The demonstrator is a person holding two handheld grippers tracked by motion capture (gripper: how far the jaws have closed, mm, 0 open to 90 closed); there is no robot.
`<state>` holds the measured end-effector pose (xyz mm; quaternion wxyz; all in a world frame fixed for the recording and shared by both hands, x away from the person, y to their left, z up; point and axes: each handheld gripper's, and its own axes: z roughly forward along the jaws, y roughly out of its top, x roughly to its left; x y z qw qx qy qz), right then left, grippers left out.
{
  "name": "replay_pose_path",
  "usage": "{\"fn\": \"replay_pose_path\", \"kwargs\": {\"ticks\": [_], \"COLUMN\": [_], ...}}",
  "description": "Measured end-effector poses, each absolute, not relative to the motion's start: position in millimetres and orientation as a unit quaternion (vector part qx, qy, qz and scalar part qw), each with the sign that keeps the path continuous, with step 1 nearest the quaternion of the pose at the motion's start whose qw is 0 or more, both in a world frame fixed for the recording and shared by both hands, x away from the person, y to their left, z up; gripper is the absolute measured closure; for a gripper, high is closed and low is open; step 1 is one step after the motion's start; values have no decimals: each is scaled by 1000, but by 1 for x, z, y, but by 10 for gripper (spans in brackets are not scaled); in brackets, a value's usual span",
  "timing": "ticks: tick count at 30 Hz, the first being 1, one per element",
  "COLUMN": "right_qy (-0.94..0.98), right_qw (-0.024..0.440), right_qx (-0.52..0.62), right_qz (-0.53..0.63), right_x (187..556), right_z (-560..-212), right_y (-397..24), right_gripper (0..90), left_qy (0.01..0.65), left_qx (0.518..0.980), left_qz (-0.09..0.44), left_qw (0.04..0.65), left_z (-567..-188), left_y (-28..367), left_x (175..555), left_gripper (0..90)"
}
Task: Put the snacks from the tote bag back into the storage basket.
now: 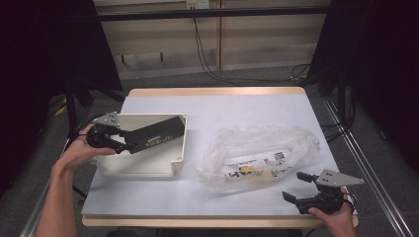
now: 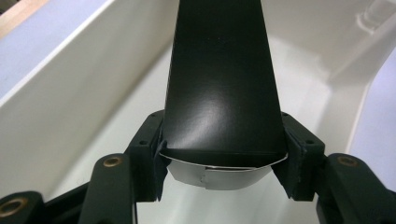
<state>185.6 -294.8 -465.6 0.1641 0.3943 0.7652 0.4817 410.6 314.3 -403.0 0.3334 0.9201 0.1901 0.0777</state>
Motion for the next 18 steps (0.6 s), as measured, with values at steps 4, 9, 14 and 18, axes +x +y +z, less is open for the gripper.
{"fn": "replay_pose_path", "kwargs": {"ticks": [4,9,14,18], "right_qy": [765,767,768,770], "right_qw": [163,160,158,157], "right_qx": [397,395,396,393], "right_qz": [480,480,478,478], "right_x": [186,187,187,187], "right_z": [-466,-467,-468,-468], "right_y": [-294,-293,-293,-292], "right_gripper": [104,104,104,103], "left_qy": [186,193,194,192], "left_qx": [927,927,933,935], "left_qz": [79,70,53,47], "left_qw": [317,313,299,295], "left_z": [-405,-410,-418,-418], "left_y": [310,311,309,309], "left_x": [415,421,427,430], "left_gripper": [433,433,432,432]}}
